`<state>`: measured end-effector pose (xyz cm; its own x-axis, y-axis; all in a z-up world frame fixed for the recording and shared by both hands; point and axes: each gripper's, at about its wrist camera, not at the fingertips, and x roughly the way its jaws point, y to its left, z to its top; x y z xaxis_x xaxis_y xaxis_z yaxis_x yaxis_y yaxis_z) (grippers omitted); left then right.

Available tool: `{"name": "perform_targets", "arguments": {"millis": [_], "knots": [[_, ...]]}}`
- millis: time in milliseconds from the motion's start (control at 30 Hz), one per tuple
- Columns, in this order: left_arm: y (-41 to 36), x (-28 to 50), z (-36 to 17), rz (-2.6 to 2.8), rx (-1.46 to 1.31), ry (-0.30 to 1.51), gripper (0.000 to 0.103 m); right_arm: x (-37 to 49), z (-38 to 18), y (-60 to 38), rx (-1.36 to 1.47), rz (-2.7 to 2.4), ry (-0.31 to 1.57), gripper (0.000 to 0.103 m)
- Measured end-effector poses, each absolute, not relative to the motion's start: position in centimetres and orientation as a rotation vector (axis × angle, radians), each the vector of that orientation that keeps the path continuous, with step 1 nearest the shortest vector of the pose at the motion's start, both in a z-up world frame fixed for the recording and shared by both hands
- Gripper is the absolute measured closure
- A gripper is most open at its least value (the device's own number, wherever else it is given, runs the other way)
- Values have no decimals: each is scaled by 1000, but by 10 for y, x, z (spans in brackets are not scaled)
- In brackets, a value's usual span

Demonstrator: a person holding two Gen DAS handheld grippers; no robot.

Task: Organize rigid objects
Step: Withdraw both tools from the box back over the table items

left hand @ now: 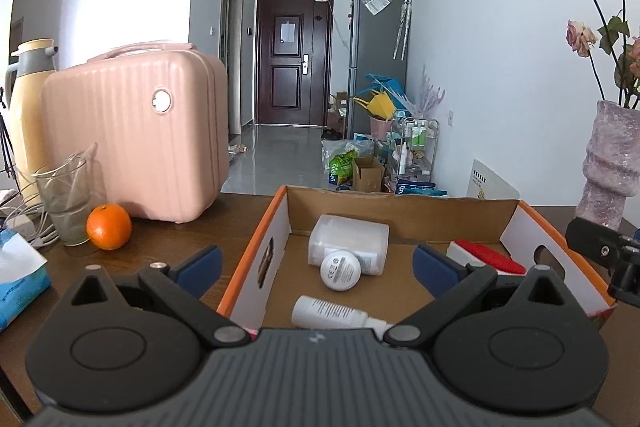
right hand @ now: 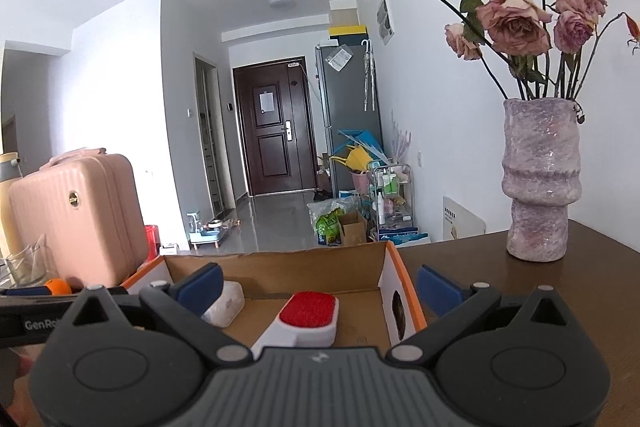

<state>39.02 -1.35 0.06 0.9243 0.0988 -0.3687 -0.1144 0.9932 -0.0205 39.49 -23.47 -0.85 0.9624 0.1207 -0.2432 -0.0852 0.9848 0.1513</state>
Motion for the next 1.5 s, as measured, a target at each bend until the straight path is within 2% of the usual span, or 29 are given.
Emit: {"name": "perform_targets", "arguments": {"millis": [1000, 1500], "knots": [[2, 284, -11, 78, -10, 407, 0, 288, -27, -222, 122, 142, 297, 0], [15, 249, -20, 33, -17, 466, 0, 263, -38, -214, 99, 147, 345, 0]]}}
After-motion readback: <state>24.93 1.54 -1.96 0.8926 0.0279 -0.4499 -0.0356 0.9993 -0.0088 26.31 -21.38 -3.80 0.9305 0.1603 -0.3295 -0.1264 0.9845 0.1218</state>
